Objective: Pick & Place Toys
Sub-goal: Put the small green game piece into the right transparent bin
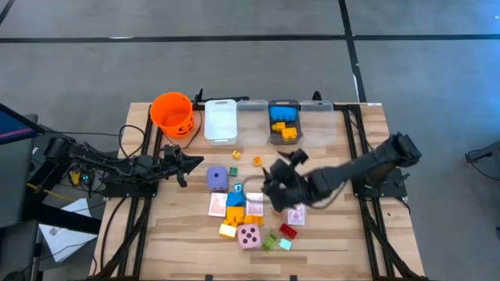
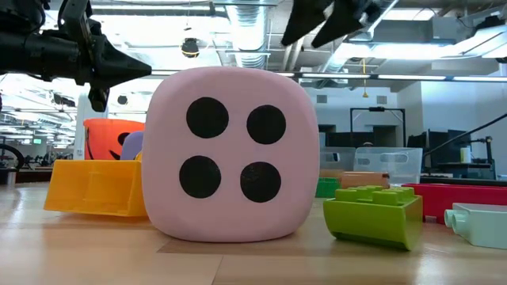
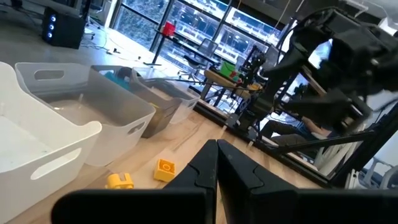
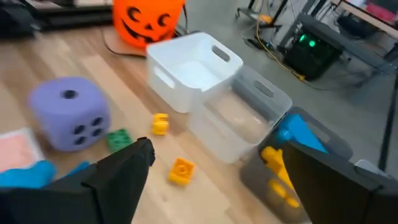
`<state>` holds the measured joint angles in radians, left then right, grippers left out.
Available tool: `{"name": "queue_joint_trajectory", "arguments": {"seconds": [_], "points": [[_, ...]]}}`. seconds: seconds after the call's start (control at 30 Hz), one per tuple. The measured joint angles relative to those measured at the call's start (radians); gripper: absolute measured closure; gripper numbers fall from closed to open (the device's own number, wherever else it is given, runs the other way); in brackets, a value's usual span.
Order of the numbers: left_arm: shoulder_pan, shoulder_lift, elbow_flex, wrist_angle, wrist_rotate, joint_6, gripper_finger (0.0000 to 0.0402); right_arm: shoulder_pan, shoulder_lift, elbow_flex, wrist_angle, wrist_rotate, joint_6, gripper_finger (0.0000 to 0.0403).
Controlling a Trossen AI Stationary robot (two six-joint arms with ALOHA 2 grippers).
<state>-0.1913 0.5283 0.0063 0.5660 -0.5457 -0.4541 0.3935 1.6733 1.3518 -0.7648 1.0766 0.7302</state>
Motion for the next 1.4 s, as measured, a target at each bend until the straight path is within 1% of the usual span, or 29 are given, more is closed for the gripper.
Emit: {"name": "queue_joint_trajectory", "arguments": {"seconds": [0.13,0.23,0.3,0.37,0.43,0.53,0.6,0.63,0.7,0.8,0.87,1.0,1.07,1.13,1.23,1.27,1.33,1.4], "points": [[0.000,0.000,0.000,0.023,0.000,0.000,0.0402,0.080,0.007,0.000,-0.086,0.015,0.146,0.0025],[0.000,0.000,0.000,0.049,0.000,0.000,0.0402,0.138,0.022,-0.003,-0.145,0.020,0.219,0.0016],[0.000,0.000,0.000,0.063,0.000,0.000,0.0402,0.170,0.047,0.004,-0.134,0.040,0.251,0.0011],[0.000,0.002,0.000,0.069,0.003,0.000,0.0402,0.207,0.078,-0.004,-0.165,0.060,0.286,0.0007],[0.000,0.006,0.000,0.061,0.047,0.017,0.0401,0.228,0.122,0.001,-0.143,0.085,0.296,0.0005],[0.000,0.024,0.000,0.061,0.174,0.095,0.0394,0.247,0.180,-0.002,-0.161,0.067,0.325,0.0003],[0.000,0.029,0.000,0.063,0.236,0.112,0.0383,0.246,0.213,0.000,-0.174,0.025,0.364,0.0003],[0.000,0.041,0.000,0.072,0.247,0.114,0.0376,0.246,0.223,-0.002,-0.194,0.009,0.383,0.0003],[0.000,0.047,0.000,0.075,0.249,0.114,0.0359,0.243,0.245,0.000,-0.208,-0.010,0.412,0.0003],[0.000,0.068,0.000,0.118,0.231,0.134,0.0329,0.244,0.263,-0.001,-0.283,-0.051,0.472,0.0003],[0.000,0.078,0.000,0.152,0.225,0.155,0.0310,0.252,0.264,-0.001,-0.367,-0.084,0.550,0.0003],[0.001,0.112,0.000,0.250,0.220,0.216,0.0274,0.293,0.261,-0.001,-0.536,-0.104,0.705,0.0003],[0.001,0.131,0.000,0.303,0.218,0.249,0.0258,0.314,0.241,-0.009,-0.639,-0.092,0.793,0.0003],[0.001,0.155,0.000,0.352,0.201,0.278,0.0243,0.329,0.195,-0.050,-0.722,-0.046,0.892,0.0006],[0.002,0.191,0.009,0.385,0.167,0.312,0.0224,0.331,0.077,-0.165,-0.729,0.030,0.973,0.0015],[0.003,0.204,0.021,0.383,0.159,0.320,0.0219,0.328,0.021,-0.213,-0.705,0.052,0.977,0.0020],[0.003,0.233,0.048,0.384,0.150,0.347,0.0210,0.320,-0.101,-0.322,-0.597,0.115,0.952,0.0028],[0.010,0.273,0.086,0.386,0.149,0.385,0.0203,0.314,-0.240,-0.450,-0.414,0.162,0.853,0.0035]]}}
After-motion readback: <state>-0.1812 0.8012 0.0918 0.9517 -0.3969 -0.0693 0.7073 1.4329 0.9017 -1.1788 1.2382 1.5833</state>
